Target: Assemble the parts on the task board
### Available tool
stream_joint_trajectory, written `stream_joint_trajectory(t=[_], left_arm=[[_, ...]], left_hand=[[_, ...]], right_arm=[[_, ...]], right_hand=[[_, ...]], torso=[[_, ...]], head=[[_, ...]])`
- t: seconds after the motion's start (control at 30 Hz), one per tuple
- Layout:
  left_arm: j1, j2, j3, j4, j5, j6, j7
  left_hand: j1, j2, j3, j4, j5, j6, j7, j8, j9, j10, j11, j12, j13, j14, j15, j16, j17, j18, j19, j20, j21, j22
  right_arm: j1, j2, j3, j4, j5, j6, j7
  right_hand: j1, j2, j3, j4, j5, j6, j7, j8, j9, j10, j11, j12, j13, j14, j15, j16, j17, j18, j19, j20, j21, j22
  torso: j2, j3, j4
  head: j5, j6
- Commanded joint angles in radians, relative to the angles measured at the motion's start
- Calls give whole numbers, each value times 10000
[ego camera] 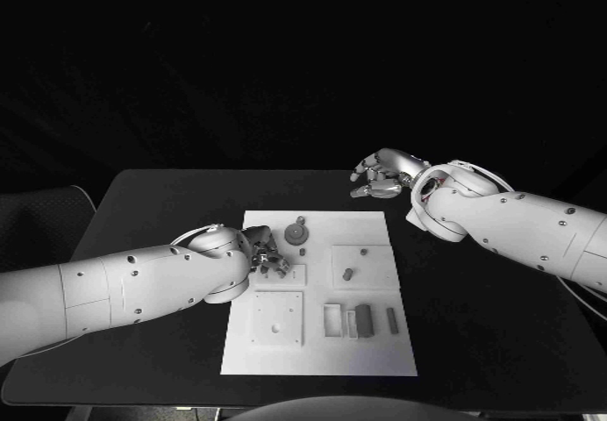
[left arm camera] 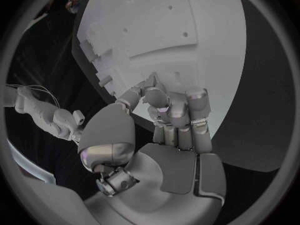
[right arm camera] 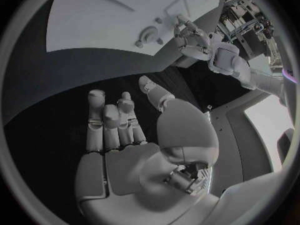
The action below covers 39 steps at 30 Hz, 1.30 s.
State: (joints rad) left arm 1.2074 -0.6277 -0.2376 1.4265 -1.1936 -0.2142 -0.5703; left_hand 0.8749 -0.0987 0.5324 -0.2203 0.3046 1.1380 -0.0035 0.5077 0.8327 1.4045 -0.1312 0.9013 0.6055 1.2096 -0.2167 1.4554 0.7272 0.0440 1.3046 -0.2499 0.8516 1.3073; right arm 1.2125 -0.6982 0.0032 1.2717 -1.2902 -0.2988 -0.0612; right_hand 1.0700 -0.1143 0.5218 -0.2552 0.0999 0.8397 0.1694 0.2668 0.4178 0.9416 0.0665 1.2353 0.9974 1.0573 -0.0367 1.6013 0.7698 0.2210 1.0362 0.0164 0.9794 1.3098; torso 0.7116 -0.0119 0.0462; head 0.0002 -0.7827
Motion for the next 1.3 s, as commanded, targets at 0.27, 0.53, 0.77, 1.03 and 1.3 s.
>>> stream_joint_trajectory(t=[0.27,0.53,0.77,1.03,1.3], left_arm=[[1,51,0,40,-654,-106,146],[1,55,-1,88,-860,-108,73],[-1,34,-2,125,-928,-95,24],[-47,22,-3,157,-980,-121,-22],[-103,9,-3,185,-1129,-160,-78]], left_hand=[[583,590,246,-335,34,1255,-370,54,11,-122,-66,61,-15,135,-185,33,1,208,35,45,37,187],[584,589,253,-340,40,1258,-372,61,12,-119,-68,68,-15,142,-187,36,0,208,41,47,40,186],[584,590,268,-350,80,1268,-378,76,14,-114,-78,83,-14,159,-192,43,-2,209,56,51,47,184],[570,590,275,-349,116,1277,-383,92,18,-108,-85,100,-12,176,-198,50,-5,209,74,55,55,182],[561,586,280,-352,140,1284,-388,106,21,-104,-90,115,-10,189,-203,56,-6,210,88,56,62,181]], right_arm=[[-7,-9,4,17,7,119,30],[-7,-19,4,29,7,162,25],[-8,-29,4,25,7,176,24],[-28,-18,4,7,7,185,32],[-36,-25,4,16,7,190,31]], right_hand=[[-104,19,-21,65,38,-7,68,-41,-13,-87,-17,40,-19,15,-34,-42,18,408,31,-72,-41,84],[-115,17,-24,75,38,-6,68,-40,-14,-89,-16,44,-24,15,-34,-43,18,408,31,-71,-42,84],[-120,17,-24,81,38,-6,68,-40,-15,-91,-16,47,-29,15,-33,-43,19,408,30,-71,-43,84],[-125,16,-24,87,39,-6,68,-39,-16,-93,-16,51,-35,15,-33,-43,19,408,30,-71,-43,84],[-138,18,-26,100,38,-6,68,-39,-18,-94,-16,56,-40,15,-33,-44,20,408,30,-71,-43,84]], torso=[[0,8,-1],[-2,6,-3],[-1,7,-1],[2,6,3],[0,5,2]], head=[[21,-1],[30,-31],[32,-60],[43,-99],[63,-139]])
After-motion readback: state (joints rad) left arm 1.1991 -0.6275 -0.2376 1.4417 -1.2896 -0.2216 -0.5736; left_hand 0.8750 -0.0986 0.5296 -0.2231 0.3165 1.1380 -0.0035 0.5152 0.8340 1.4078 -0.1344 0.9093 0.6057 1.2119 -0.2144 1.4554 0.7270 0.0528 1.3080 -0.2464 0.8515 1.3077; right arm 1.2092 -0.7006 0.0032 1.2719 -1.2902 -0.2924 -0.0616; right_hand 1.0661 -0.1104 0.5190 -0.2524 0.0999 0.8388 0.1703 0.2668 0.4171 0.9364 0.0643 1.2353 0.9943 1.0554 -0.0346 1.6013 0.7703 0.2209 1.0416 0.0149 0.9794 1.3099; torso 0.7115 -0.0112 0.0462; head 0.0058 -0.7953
